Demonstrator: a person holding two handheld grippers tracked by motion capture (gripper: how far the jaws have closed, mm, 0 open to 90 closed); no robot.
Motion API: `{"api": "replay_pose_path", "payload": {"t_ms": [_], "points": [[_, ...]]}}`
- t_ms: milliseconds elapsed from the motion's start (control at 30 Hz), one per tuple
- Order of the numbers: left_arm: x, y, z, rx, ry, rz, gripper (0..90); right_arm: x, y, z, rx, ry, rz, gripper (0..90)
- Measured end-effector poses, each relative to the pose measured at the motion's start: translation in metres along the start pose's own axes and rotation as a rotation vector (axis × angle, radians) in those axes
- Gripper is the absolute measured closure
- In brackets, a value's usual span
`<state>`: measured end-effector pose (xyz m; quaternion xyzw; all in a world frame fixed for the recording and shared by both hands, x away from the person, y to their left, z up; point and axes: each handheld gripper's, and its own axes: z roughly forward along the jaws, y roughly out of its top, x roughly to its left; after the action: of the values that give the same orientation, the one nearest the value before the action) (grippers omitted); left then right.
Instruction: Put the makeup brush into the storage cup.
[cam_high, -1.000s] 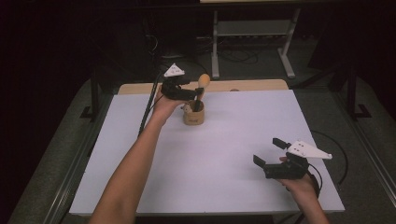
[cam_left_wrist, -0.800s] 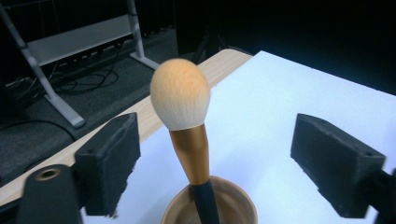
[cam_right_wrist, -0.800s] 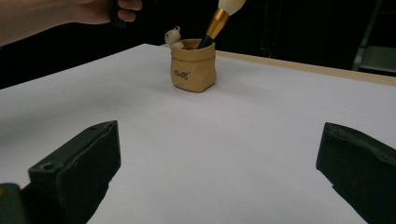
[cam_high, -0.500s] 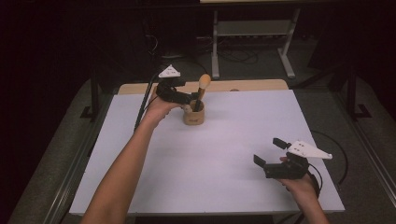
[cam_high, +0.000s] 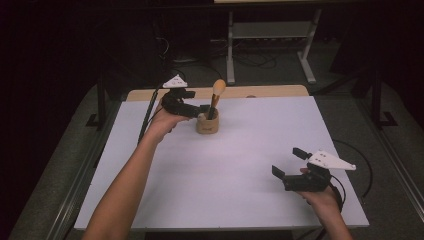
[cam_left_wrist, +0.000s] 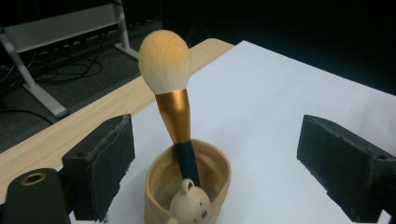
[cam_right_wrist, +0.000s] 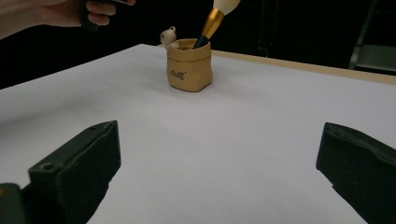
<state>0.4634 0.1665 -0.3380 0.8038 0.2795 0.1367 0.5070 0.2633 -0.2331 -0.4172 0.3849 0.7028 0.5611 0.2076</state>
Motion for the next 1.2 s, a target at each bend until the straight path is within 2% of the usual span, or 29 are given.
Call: {"api": "replay_pose_path", "payload": {"t_ms": [167,533,1000,1200], "points": [[-0.002,-0.004,-0.009,-0.023,-0.006,-0.012,10.9,0.000,0.000,0.000,0.001,-0.001,-0.001,0.0],[-0.006,-0.012,-0.025,-0.035,-0.007,-0.021,10.9,0.000,0.000,0.000,0.000,-0.003,-0.007,0.0],[-0.020,-0.026,-0.043,-0.031,-0.004,-0.015,11.5,0.002,0.001,0.000,0.001,-0.007,-0.008,0.0],[-0.027,-0.033,-0.052,-0.049,-0.008,-0.029,11.5,0.002,0.002,0.000,-0.004,-0.008,-0.013,0.0]]}}
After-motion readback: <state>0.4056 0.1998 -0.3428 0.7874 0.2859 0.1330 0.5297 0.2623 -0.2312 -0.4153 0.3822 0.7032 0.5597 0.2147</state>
